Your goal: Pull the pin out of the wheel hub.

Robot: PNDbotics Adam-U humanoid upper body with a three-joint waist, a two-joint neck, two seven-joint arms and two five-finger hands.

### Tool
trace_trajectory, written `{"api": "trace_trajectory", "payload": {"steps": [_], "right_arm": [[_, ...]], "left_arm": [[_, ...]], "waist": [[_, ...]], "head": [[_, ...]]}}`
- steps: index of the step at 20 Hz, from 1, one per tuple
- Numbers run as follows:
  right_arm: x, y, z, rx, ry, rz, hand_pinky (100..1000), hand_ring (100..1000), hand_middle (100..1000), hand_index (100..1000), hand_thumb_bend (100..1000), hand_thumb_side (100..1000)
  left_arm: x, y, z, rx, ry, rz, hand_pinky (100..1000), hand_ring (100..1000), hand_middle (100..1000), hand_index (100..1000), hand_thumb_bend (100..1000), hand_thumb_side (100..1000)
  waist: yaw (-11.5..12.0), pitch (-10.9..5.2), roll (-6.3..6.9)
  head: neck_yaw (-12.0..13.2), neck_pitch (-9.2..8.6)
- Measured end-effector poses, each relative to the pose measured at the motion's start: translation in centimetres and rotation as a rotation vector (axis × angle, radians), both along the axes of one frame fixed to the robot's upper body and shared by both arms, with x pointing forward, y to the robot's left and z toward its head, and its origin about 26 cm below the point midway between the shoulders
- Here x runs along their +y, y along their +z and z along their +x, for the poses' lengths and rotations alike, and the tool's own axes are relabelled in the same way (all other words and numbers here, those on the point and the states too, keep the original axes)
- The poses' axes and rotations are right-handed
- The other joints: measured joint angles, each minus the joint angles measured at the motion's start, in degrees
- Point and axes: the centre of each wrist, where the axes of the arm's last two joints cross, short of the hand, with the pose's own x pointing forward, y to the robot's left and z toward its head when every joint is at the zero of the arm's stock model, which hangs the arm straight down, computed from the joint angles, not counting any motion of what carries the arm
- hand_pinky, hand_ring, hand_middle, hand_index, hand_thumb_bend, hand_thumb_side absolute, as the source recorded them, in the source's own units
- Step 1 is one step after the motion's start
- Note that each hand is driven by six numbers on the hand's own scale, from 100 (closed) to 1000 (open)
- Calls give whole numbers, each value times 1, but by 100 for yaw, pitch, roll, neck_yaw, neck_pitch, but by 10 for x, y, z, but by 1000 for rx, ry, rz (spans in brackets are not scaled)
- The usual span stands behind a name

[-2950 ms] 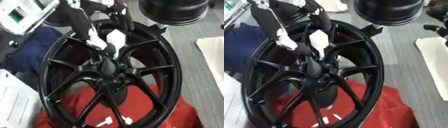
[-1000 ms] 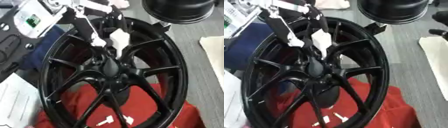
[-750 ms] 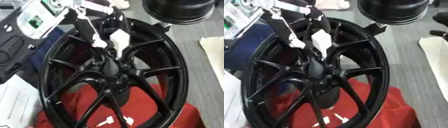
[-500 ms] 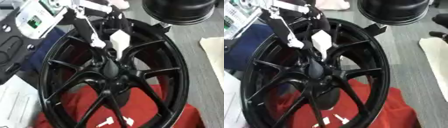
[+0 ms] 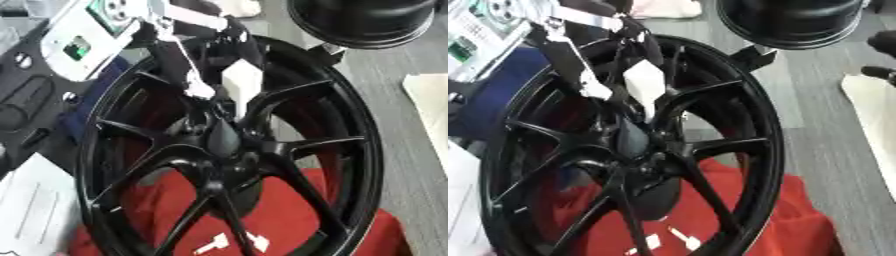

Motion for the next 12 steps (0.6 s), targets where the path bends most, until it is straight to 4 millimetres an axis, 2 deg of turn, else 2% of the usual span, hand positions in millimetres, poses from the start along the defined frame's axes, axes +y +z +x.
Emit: {"api": "trace_trajectory", "payload": {"steps": [6,12], "right_arm": [[1,1,0,-3,4,2,803,957,752,737,100,733],[2,1,1,-2,6,6,803,957,752,737,100,734]], "left_arm": [[-1,-3,3,4,5,3,865,878,837,870,234,138],[-3,-5,5,14,5,1,851,855,777,845,183,114]], "waist": [[-13,44,6],[-28,63,34]], "head": [[20,-21],[27,-45]]}}
